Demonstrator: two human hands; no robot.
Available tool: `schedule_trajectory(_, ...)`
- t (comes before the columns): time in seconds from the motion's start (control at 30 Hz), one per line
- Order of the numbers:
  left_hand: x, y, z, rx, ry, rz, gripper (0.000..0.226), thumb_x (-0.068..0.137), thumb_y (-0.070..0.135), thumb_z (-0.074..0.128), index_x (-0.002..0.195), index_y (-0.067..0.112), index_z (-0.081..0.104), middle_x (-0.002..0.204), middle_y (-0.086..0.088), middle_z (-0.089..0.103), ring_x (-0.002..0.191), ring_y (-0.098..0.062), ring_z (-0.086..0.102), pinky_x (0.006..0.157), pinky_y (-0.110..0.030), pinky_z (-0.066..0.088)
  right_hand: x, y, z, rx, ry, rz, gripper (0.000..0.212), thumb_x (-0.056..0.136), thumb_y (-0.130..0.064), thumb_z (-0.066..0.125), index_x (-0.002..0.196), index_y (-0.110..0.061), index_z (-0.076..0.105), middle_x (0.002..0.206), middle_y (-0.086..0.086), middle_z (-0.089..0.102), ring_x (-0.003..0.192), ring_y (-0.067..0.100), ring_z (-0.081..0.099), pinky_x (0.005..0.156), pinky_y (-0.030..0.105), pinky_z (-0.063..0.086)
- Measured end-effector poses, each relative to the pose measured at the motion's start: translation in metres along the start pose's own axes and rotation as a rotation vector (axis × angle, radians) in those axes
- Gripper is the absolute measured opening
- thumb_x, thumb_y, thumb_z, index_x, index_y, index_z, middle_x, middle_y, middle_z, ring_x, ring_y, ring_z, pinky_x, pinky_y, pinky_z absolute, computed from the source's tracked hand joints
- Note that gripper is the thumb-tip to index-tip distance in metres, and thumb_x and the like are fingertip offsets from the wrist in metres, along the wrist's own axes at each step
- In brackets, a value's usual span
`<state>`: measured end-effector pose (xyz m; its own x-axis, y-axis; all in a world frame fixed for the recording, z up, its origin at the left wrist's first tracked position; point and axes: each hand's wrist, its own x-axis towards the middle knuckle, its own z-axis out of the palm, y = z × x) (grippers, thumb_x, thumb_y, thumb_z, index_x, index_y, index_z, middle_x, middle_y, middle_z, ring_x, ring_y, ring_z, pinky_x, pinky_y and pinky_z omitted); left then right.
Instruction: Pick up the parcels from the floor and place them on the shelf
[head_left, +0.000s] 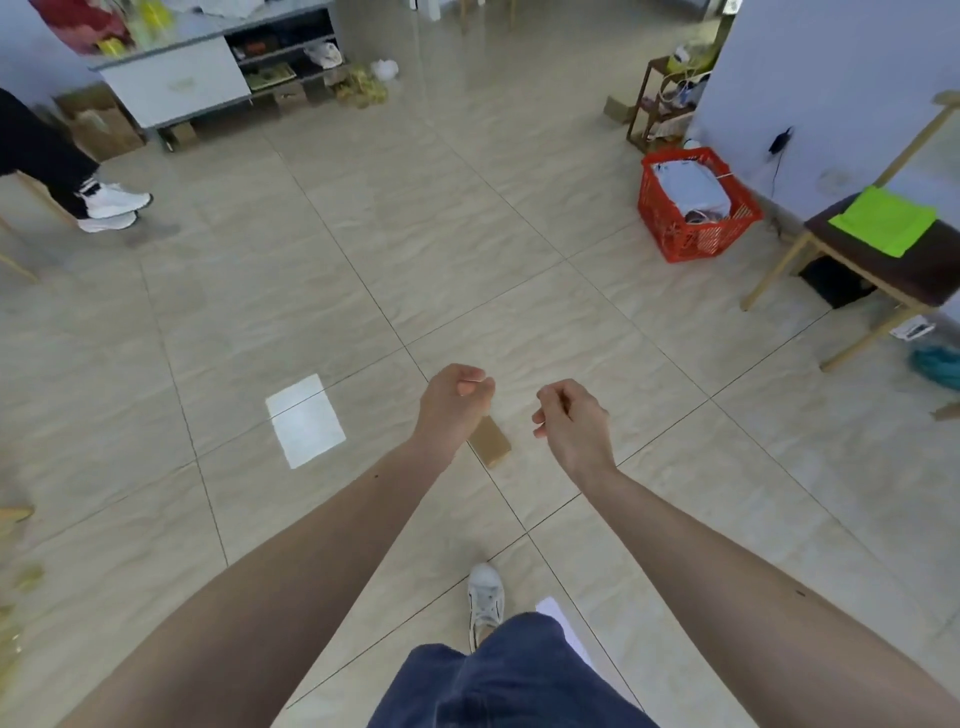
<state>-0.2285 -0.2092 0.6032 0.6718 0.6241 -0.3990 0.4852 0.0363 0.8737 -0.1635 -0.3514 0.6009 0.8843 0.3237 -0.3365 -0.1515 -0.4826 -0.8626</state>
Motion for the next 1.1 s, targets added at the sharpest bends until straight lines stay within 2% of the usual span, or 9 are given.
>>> schedule_trajectory(0.1, 0.037, 0.016, -0.013, -0.015, -0.046, -0.010, 0.014, 0.078, 0.032, 0.065, 0.091, 0.029, 0.061, 0.110, -0.010, 0.072, 0.096, -0.026, 0.070, 0.072, -0.032, 0.046, 0.025, -0.020, 0.015, 0.015, 0.023, 0.044, 0.022, 0.097, -0.031, 0.048, 0.090, -0.017, 0.064, 0.078, 0.003, 0.071, 0.074, 0.027, 0.073, 0.057, 0.025, 0.047)
schedule_trajectory(0.17, 0.062, 0.024, -0.022, 0.011, -0.086, -0.009, 0.015, 0.079, 0.033, 0.065, 0.093, 0.030, 0.061, 0.111, -0.007, 0.072, 0.101, -0.026, 0.069, 0.076, -0.035, 0.049, 0.040, -0.034, 0.026, 0.030, 0.048, 0.065, 0.022, 0.097, -0.030, 0.048, 0.090, -0.017, 0.064, 0.079, 0.004, 0.072, 0.072, 0.025, 0.073, 0.054, 0.021, 0.044)
schedule_trajectory(0.23, 0.087, 0.030, -0.031, 0.044, -0.113, -0.015, 0.020, 0.076, 0.037, 0.065, 0.095, 0.031, 0.061, 0.109, -0.003, 0.072, 0.102, -0.023, 0.069, 0.086, -0.042, 0.052, 0.055, -0.044, 0.037, 0.044, 0.075, 0.074, 0.022, 0.097, -0.030, 0.048, 0.089, -0.017, 0.063, 0.080, 0.005, 0.072, 0.068, 0.022, 0.071, 0.053, 0.018, 0.044)
schedule_trajectory(0.4, 0.148, 0.050, -0.057, 0.120, -0.222, 0.009, 0.017, 0.082, 0.029, 0.066, 0.099, 0.024, 0.064, 0.098, -0.001, 0.075, 0.096, -0.022, 0.072, 0.084, -0.038, 0.051, 0.094, -0.064, 0.071, 0.070, 0.180, 0.104, 0.021, 0.096, -0.031, 0.047, 0.089, -0.019, 0.063, 0.078, 0.003, 0.072, 0.066, 0.018, 0.071, 0.060, 0.029, 0.047)
schedule_trajectory(0.47, 0.173, 0.059, -0.071, 0.151, -0.273, 0.033, 0.015, 0.082, 0.027, 0.066, 0.096, 0.023, 0.065, 0.096, -0.003, 0.075, 0.094, -0.022, 0.073, 0.079, -0.035, 0.050, 0.107, -0.074, 0.086, 0.095, 0.239, 0.127, 0.021, 0.097, -0.030, 0.048, 0.090, -0.017, 0.063, 0.079, 0.003, 0.072, 0.066, 0.018, 0.070, 0.059, 0.029, 0.048)
schedule_trajectory(0.6, 0.222, 0.073, -0.097, 0.241, -0.397, 0.089, 0.014, 0.083, 0.021, 0.066, 0.097, 0.018, 0.066, 0.102, -0.005, 0.074, 0.091, -0.021, 0.073, 0.070, -0.028, 0.047, 0.125, -0.091, 0.119, 0.182, 0.372, 0.189, 0.022, 0.098, -0.027, 0.048, 0.093, -0.013, 0.063, 0.080, 0.005, 0.071, 0.062, 0.016, 0.066, 0.053, 0.017, 0.045)
schedule_trajectory(0.73, 0.259, 0.079, -0.107, 0.318, -0.519, 0.138, 0.016, 0.088, 0.020, 0.065, 0.102, 0.013, 0.066, 0.101, -0.006, 0.074, 0.086, -0.018, 0.070, 0.066, -0.026, 0.046, 0.136, -0.097, 0.145, 0.238, 0.482, 0.265, 0.021, 0.097, -0.028, 0.048, 0.092, -0.014, 0.063, 0.078, 0.004, 0.070, 0.062, 0.016, 0.066, 0.059, 0.027, 0.047)
schedule_trajectory(0.93, 0.309, 0.099, -0.081, 0.404, -0.692, 0.183, 0.009, 0.089, 0.021, 0.064, 0.097, 0.016, 0.065, 0.097, -0.004, 0.074, 0.087, -0.018, 0.071, 0.068, -0.026, 0.048, 0.162, -0.102, 0.159, 0.283, 0.631, 0.370, 0.021, 0.096, -0.028, 0.048, 0.095, -0.015, 0.064, 0.080, 0.003, 0.072, 0.063, 0.016, 0.067, 0.065, 0.035, 0.054)
schedule_trajectory(1.1, 0.343, 0.125, -0.037, 0.490, -0.826, 0.251, 0.003, 0.088, 0.023, 0.063, 0.091, 0.024, 0.062, 0.101, -0.006, 0.074, 0.095, -0.021, 0.072, 0.067, -0.027, 0.049, 0.194, -0.103, 0.150, 0.327, 0.748, 0.402, 0.020, 0.097, -0.028, 0.048, 0.095, -0.016, 0.064, 0.080, 0.005, 0.072, 0.062, 0.014, 0.067, 0.063, 0.033, 0.053)
